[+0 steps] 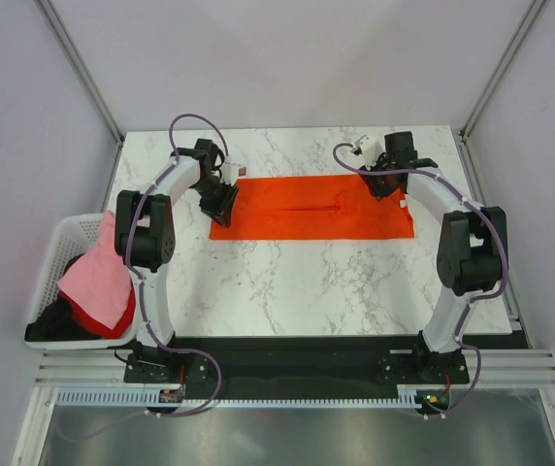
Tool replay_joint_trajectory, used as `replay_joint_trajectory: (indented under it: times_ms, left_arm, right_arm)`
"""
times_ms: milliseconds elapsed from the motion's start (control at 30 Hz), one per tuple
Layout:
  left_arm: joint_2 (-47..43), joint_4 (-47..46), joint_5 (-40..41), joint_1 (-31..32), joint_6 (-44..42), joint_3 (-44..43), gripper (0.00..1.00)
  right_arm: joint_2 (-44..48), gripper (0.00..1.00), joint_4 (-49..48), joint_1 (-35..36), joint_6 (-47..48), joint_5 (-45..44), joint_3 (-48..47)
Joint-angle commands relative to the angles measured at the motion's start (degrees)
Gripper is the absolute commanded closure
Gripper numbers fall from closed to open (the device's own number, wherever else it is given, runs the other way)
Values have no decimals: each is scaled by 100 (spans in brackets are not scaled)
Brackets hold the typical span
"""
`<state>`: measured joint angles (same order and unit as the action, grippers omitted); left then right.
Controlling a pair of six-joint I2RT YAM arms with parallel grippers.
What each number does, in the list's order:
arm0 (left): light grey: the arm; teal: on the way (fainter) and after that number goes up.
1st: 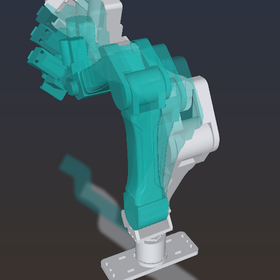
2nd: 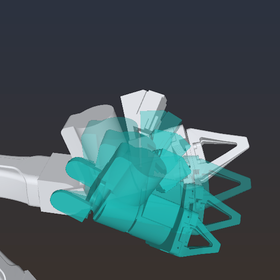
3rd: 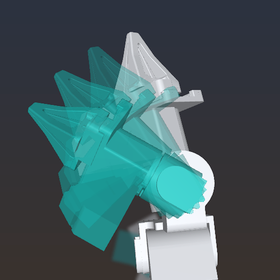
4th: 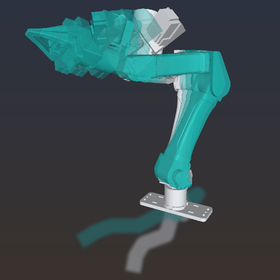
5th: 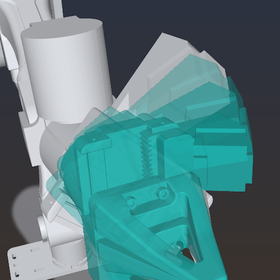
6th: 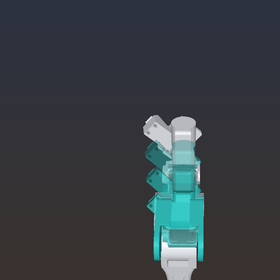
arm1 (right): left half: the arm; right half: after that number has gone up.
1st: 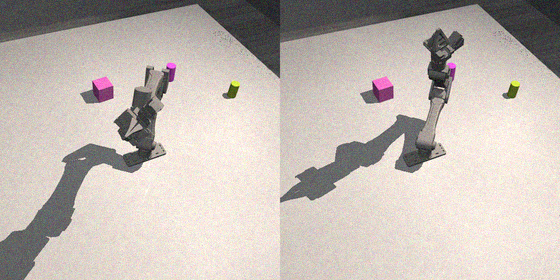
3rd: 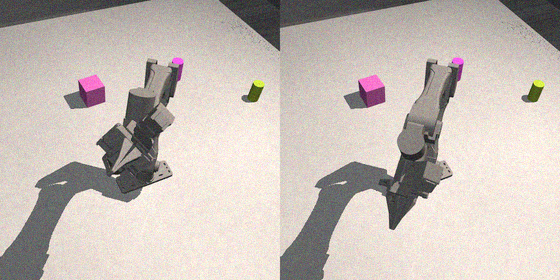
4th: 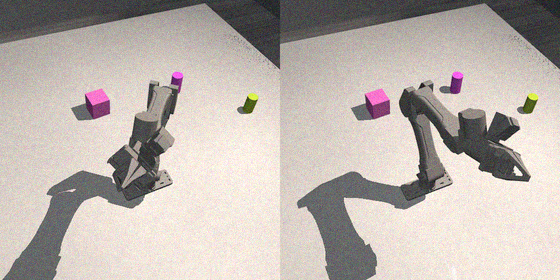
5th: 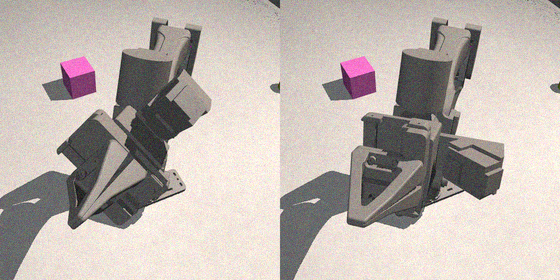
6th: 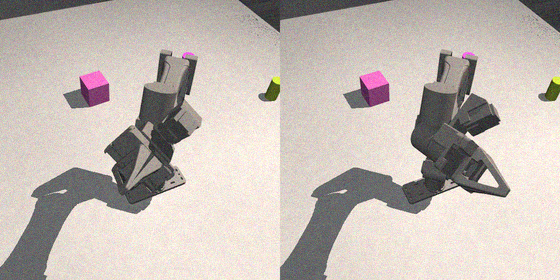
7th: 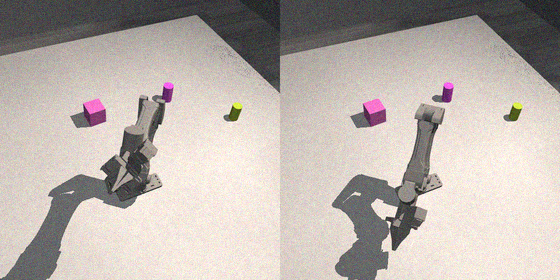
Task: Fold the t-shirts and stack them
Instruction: Fold the tshirt
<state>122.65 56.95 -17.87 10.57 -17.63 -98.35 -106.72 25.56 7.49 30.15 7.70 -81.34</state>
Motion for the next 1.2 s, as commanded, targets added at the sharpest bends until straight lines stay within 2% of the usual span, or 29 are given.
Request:
replay_joint_trajectory:
  times_ms: [0, 167, 433, 633, 867, 967, 1133, 1167]
  left_arm:
    - [-118, -183, -59, -11, -267, 183, 62]
    - [-557, -395, 64, -2, -767, 561, 55]
    - [-918, -404, 477, 33, -1515, 1036, 52]
    - [-708, -465, 486, 68, -1603, 1089, 47]
    - [-567, -737, 582, 165, -1525, 1379, 47]
    - [-505, -852, 723, 191, -1402, 1476, 57]
    - [-487, -835, 925, 218, -1173, 1774, 88]
    - [-583, -782, 934, 218, -1147, 1836, 90]
  right_arm:
    - [-95, 59, 28, 25, -123, 152, -13]
    - [-104, 59, 28, 34, -185, 223, -31]
    - [-25, 58, 37, 42, -159, 258, 83]
    - [19, 58, 54, 69, -168, 267, 127]
    - [98, 58, 63, 86, -115, 205, 171]
    - [116, 58, 63, 95, -115, 188, 215]
    - [90, 58, 63, 95, -106, 144, 250]
    - [81, 58, 54, 95, -106, 126, 242]
